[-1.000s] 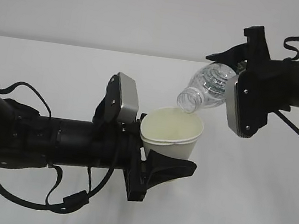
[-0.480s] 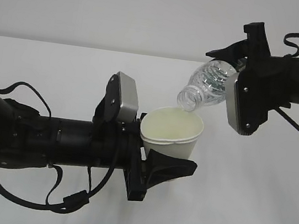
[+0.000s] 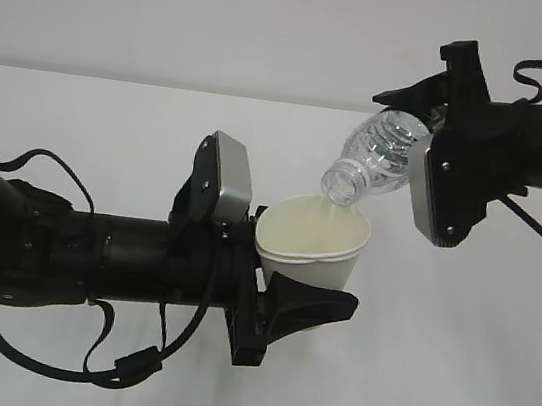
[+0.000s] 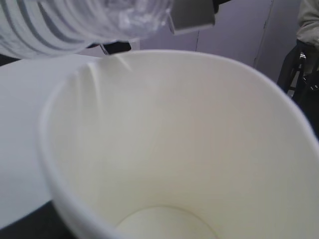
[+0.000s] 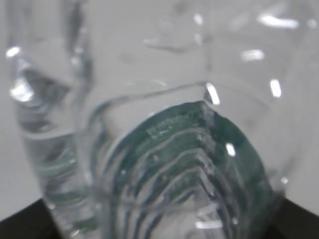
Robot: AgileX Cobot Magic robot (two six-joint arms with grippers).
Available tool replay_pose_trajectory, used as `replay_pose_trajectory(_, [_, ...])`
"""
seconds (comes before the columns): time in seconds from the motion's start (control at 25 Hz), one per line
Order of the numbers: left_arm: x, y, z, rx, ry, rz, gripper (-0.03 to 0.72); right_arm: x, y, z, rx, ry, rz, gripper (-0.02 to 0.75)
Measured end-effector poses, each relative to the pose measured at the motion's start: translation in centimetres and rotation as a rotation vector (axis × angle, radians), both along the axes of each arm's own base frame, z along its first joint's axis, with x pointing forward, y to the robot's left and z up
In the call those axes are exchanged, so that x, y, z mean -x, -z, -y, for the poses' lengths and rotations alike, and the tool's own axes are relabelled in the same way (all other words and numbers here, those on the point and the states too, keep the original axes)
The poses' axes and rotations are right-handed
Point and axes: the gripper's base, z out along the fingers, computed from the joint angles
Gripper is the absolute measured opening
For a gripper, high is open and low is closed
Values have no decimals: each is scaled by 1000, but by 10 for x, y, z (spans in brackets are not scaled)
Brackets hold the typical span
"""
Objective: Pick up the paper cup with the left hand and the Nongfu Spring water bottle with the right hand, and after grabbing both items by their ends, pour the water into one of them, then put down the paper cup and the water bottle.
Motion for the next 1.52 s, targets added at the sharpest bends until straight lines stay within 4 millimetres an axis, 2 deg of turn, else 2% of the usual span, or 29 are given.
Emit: replay_pose_trajectory(1.52, [-1,1,0,-12,-11,-5,441,0,0,0,21,-18,23,491])
